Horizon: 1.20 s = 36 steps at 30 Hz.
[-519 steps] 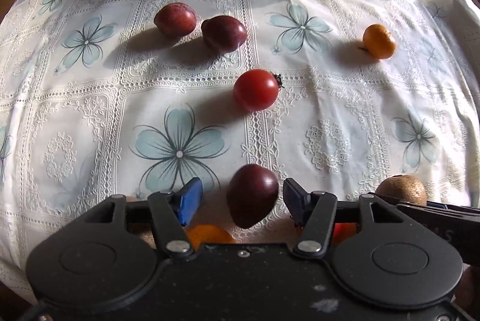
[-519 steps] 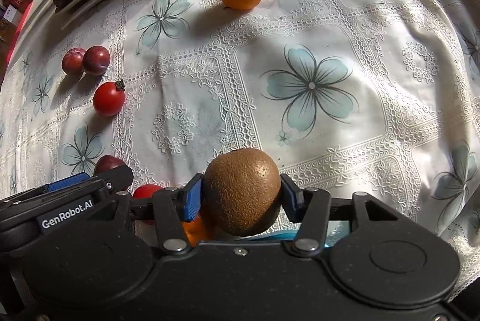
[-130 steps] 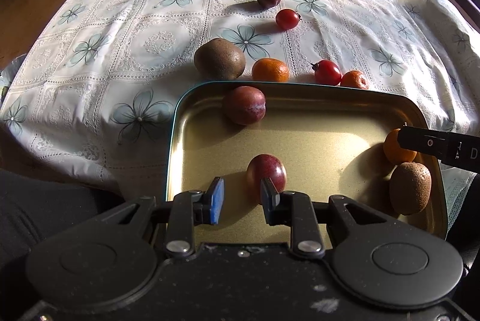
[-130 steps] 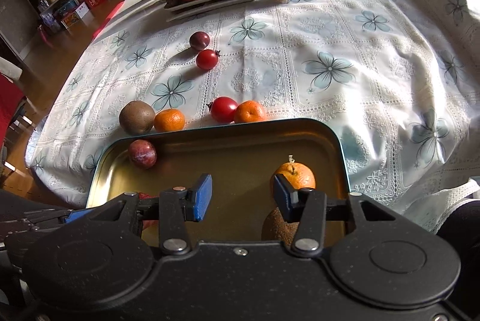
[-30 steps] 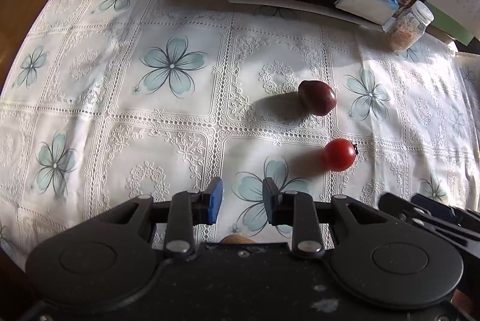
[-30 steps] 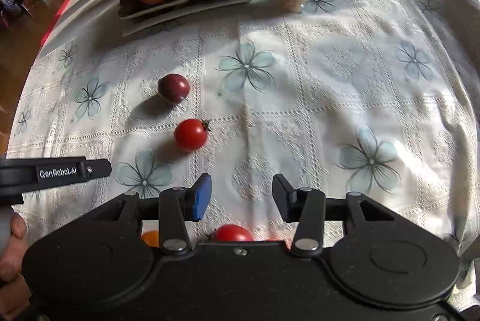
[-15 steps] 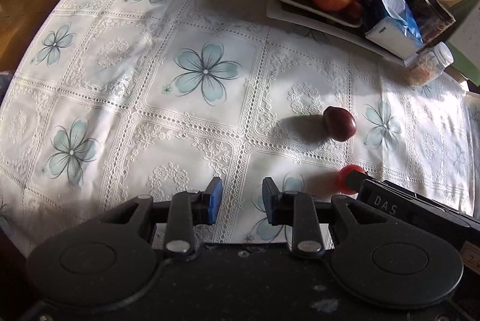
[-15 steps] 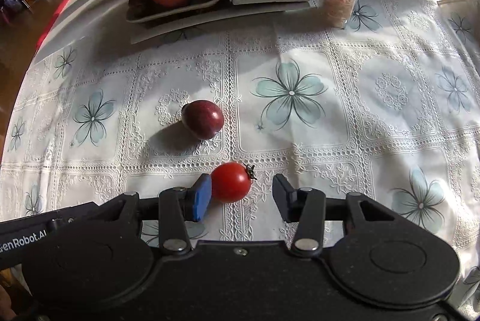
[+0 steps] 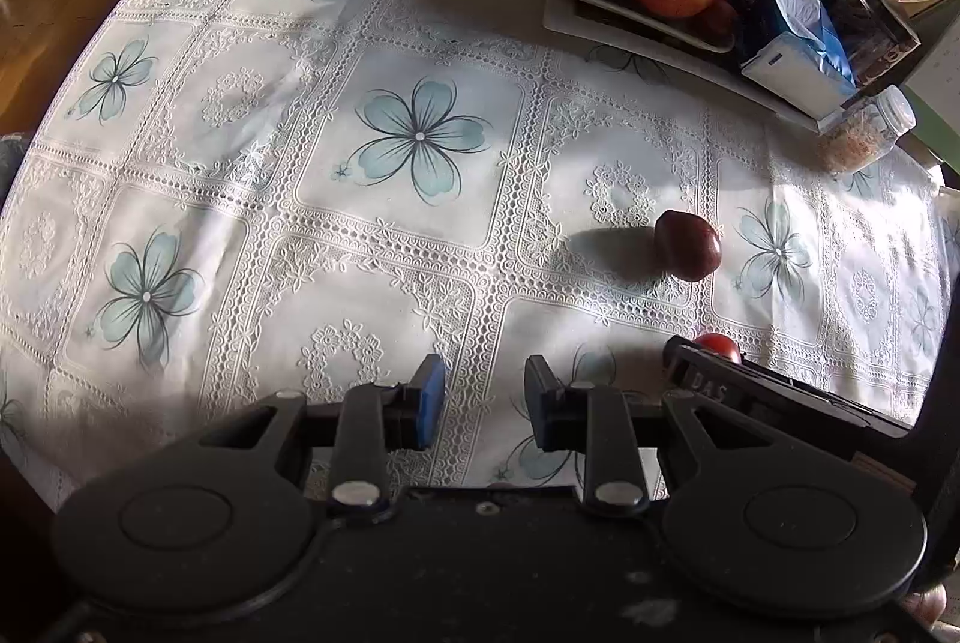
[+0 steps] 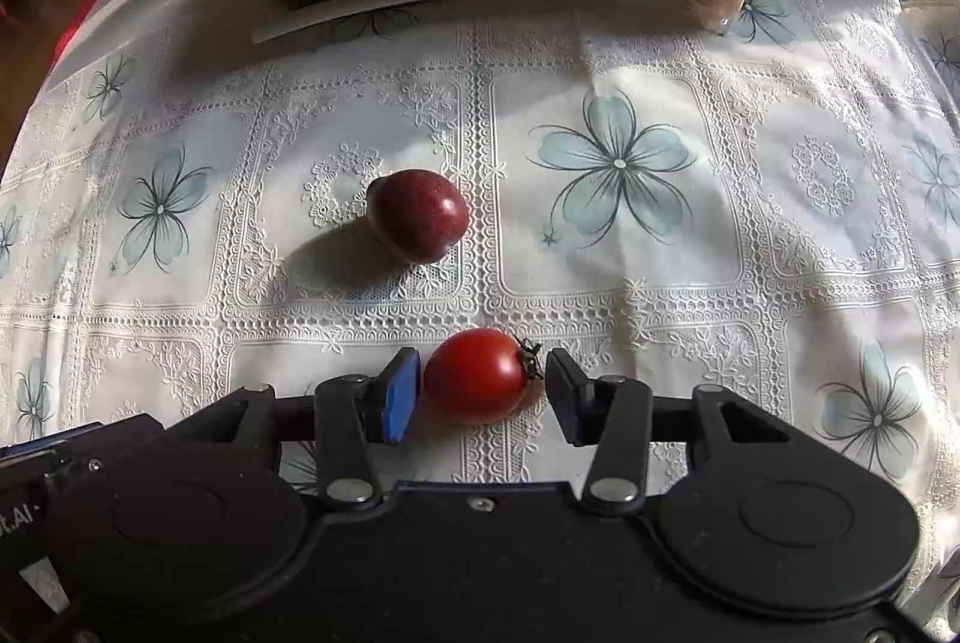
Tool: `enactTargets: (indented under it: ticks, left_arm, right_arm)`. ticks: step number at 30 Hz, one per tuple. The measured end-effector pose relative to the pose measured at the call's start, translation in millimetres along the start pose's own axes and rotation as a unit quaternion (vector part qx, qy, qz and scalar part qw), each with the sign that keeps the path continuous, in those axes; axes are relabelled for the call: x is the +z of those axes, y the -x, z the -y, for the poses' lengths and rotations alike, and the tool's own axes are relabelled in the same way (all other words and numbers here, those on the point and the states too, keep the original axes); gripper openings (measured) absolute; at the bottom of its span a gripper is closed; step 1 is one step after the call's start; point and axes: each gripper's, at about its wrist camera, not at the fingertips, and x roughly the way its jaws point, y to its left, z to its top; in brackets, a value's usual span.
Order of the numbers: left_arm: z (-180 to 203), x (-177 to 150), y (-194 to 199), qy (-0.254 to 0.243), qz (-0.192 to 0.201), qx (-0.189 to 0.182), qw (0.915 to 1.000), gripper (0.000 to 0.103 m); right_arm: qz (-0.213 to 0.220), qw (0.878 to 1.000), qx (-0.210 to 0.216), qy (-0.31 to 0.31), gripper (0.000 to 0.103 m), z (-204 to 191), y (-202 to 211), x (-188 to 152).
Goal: Organize fruits
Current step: 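Grasp the red tomato with the right tool while the left tool approaches the dark red plum, then close the left tool on the dark red plum while the right tool holds the tomato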
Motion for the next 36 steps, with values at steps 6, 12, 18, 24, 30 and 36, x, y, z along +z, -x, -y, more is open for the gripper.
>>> enactTargets:
  ticks: [6,12,18,24,30,36]
  left_arm:
    - [6.3,-1.3,-3.3,-0.012,-0.001,0.004,0.9999,0.029]
    - [20.4,-6.4,-9.4,-0.034,0.0,0.011,0.9993,0.029]
    - [38.0,-16.5,-16.0,-0.069,0.009,0.012,0.9975,0.029]
    - [52.1,-26.7,-22.1,-0.097,0.011,0.004,0.9952,0.029]
    - [56.8,-33.0,-30.5,-0.115,-0.008,0.012,0.9933,0.029]
    - [63.7,-21.0,-37.8,-0.095,-0.035,0.019,0.9947,0.029]
  right_arm:
    - [-0.02,0.999,0.024,-0.018,0.048,18.3,4.4,-3.3]
    - [-0.022,1.0,0.006,-0.012,0.048,47.6,23.7,-18.1]
    - [-0.038,0.999,0.004,-0.025,0.048,79.8,39.0,-29.0]
    - [-0.051,0.998,0.009,-0.041,0.048,96.8,50.5,-36.5]
    - [-0.083,0.994,-0.001,-0.068,0.048,110.5,47.3,-36.6]
    - [-0.098,0.991,-0.025,-0.093,0.048,123.3,46.2,-32.2]
